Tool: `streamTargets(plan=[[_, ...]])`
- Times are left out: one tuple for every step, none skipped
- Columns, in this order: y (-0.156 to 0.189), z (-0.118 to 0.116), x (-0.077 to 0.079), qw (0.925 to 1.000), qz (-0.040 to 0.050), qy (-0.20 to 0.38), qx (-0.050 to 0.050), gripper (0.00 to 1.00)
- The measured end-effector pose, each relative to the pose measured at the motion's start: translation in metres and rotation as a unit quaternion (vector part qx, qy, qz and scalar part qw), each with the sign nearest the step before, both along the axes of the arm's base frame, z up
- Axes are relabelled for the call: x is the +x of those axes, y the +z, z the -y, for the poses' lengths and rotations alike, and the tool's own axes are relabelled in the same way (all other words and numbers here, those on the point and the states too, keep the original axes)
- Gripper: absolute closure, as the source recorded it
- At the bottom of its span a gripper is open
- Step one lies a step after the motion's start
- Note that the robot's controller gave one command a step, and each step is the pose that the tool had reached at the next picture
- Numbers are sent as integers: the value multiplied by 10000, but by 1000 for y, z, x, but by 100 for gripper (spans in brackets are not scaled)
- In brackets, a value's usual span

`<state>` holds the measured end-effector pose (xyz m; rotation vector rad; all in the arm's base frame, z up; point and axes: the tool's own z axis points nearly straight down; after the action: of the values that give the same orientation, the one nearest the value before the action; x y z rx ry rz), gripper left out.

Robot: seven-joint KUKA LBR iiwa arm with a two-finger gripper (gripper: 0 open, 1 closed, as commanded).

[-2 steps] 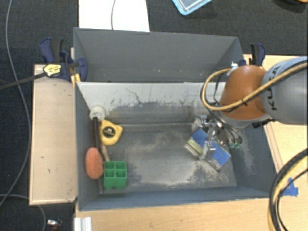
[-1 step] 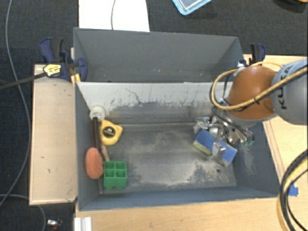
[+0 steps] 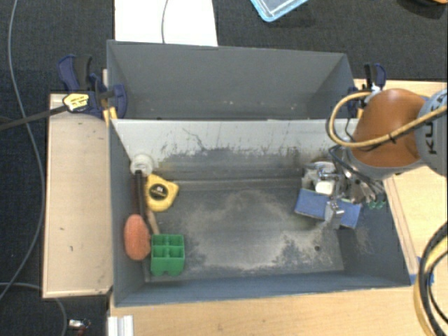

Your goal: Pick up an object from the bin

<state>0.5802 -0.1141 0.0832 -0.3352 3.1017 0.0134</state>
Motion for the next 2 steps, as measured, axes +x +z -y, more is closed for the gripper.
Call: streamTargets(plan=[[6,13,-14,9981,6,-609,6,0],[17,19,-1,9970,51,774,-25,100]])
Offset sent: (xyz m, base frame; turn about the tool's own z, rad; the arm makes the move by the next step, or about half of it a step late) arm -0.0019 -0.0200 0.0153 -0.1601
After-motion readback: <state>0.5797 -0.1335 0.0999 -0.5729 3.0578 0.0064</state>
